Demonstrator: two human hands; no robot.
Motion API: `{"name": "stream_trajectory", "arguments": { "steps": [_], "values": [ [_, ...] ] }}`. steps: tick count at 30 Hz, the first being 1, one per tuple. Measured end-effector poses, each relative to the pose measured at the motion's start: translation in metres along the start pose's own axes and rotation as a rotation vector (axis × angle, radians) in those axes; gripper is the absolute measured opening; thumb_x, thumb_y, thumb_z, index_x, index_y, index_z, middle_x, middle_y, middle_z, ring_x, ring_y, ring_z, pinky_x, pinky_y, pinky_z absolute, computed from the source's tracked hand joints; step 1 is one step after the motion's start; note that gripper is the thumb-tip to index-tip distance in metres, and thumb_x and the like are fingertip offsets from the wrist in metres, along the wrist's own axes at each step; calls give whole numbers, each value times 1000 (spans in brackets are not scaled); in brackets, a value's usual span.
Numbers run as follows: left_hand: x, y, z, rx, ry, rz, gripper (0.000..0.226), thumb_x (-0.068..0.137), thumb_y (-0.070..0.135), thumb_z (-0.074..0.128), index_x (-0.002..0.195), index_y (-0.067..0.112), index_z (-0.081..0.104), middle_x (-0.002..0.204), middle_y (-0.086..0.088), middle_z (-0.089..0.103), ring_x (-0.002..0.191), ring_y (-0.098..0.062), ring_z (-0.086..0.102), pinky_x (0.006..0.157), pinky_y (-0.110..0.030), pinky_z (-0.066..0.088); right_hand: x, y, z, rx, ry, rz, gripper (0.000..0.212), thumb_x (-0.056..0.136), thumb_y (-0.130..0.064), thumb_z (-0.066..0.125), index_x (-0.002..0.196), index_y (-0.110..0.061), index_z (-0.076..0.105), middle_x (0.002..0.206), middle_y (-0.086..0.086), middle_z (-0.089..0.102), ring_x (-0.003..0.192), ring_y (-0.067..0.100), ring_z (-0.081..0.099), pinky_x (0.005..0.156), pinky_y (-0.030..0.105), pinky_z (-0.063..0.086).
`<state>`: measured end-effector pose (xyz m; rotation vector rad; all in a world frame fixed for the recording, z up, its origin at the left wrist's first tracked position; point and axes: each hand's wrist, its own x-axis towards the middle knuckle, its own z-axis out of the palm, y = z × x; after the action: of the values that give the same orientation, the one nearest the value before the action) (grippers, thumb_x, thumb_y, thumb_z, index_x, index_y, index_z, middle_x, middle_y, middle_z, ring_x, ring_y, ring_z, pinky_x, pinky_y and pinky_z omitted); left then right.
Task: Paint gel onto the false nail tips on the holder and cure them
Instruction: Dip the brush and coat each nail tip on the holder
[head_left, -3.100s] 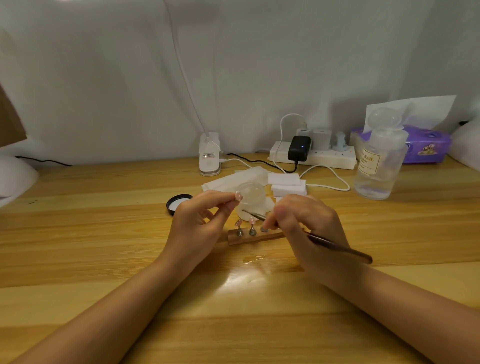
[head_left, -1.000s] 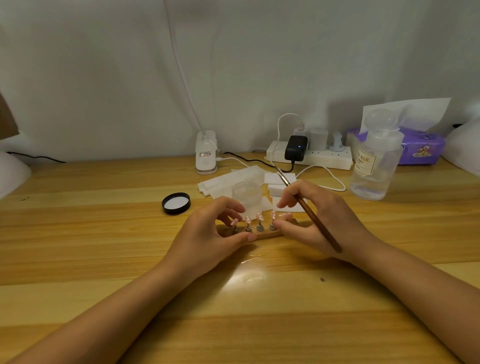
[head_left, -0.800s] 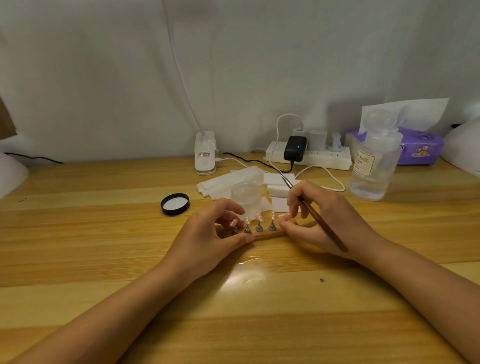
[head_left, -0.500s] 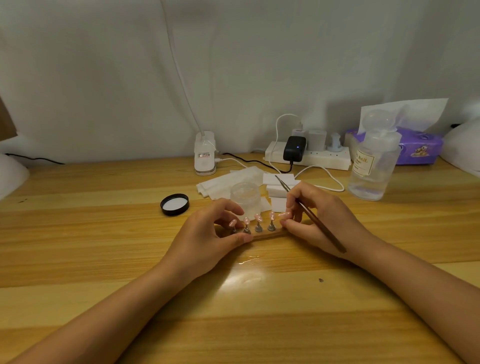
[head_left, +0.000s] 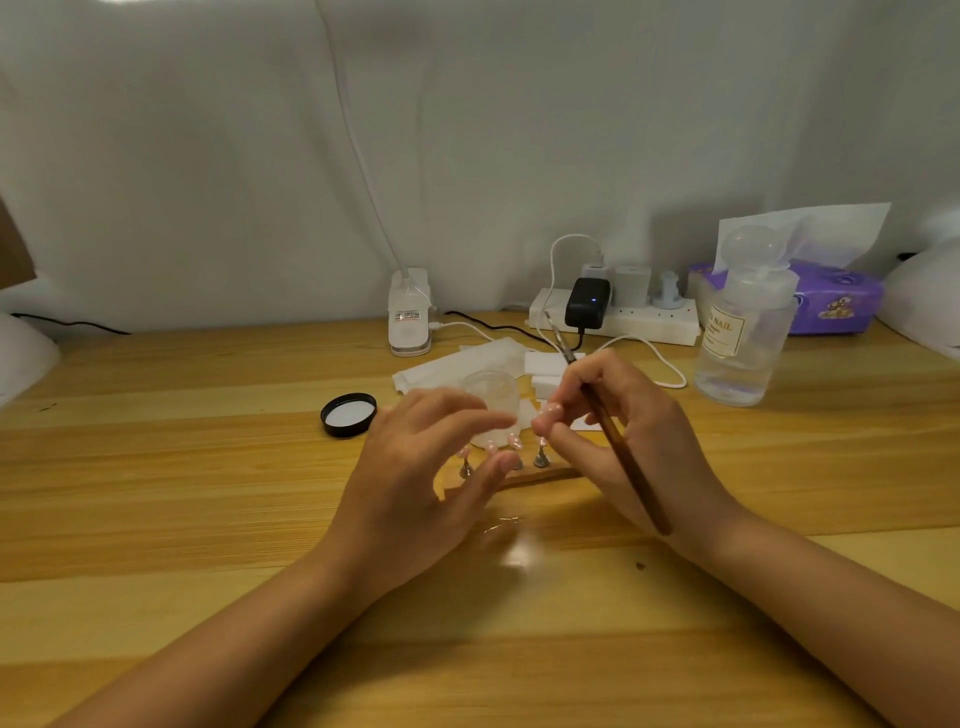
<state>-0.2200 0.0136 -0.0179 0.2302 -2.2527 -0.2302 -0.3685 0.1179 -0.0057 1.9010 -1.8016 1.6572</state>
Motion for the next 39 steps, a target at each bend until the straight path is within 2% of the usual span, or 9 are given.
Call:
{"name": "stream_trajectory", "arguments": {
  "steps": [3, 10, 15, 19, 24, 27, 32, 36, 39],
  "values": [
    [-2, 1, 2, -21, -5, 82, 32, 88, 32, 50, 115, 19, 60, 100, 4, 67, 95, -9, 56, 75, -41, 40, -2, -8, 5, 16, -37, -58, 40, 77, -6, 70, 86, -35, 44, 76, -18, 54, 78, -11, 57, 67, 2, 42],
    [0, 0, -1, -249, 48, 43, 34, 78, 26, 62, 111, 17, 59, 94, 8, 67, 87, -5, 63, 71, -42, 48, -3, -13, 7, 68, -108, -9, 34, 81, -7, 67, 88, -34, 47, 82, -11, 62, 81, 2, 64, 71, 13, 52],
    [2, -2, -3, -295, 115, -33, 35, 76, 6, 67, 110, 11, 60, 92, -2, 69, 84, -8, 64, 71, -33, 52, -2, -11, 6, 141, -204, 16, 24, 81, -3, 66, 97, -16, 54, 93, -3, 66, 91, 3, 64, 82, 18, 51],
    [6, -3, -7, -334, 185, -123, 29, 79, 9, 62, 108, 9, 61, 92, -3, 68, 86, -8, 63, 75, -21, 52, 6, -16, -1, 175, -100, 86, 17, 82, -35, 55, 93, -22, 58, 83, -6, 65, 77, 1, 64, 69, 13, 50],
    [5, -11, -9, -493, 208, -341, 15, 74, 19, 64, 87, 26, 68, 88, 11, 69, 88, -4, 64, 79, -17, 49, 26, -17, -15, 289, 53, 243, 33, 81, -47, 39, 78, -33, 68, 57, -8, 61, 54, -1, 55, 51, 6, 41],
    [5, -17, -7, -557, 209, -447, 11, 71, 22, 66, 79, 28, 70, 85, 10, 70, 89, -9, 65, 80, -26, 52, 46, -11, -16, 172, -3, 283, 30, 88, -41, 45, 73, -32, 69, 52, -12, 59, 51, -2, 53, 50, 10, 42],
    [5, -17, -3, -647, 191, -512, 13, 69, 13, 69, 77, 23, 71, 80, 12, 71, 80, -3, 67, 71, -12, 49, 81, -1, -16, -50, -246, 271, 19, 84, -31, 62, 81, -12, 60, 64, -4, 66, 54, 6, 61, 55, 18, 51],
    [4, -18, -3, -653, 168, -513, 13, 68, 15, 68, 79, 23, 71, 80, 10, 71, 79, -4, 67, 69, -11, 49, 93, -1, -4, -232, -398, 201, 19, 82, -31, 65, 70, -20, 54, 62, -5, 62, 50, -1, 58, 49, 9, 43],
    [3, -19, -3, -641, 158, -519, 16, 71, 11, 70, 78, 25, 71, 80, 9, 71, 80, -4, 67, 69, -11, 49, 98, -2, 5, -364, -459, 145, 22, 83, -33, 64, 70, -19, 54, 65, -3, 59, 56, 3, 56, 53, 14, 43]
  ]
}}
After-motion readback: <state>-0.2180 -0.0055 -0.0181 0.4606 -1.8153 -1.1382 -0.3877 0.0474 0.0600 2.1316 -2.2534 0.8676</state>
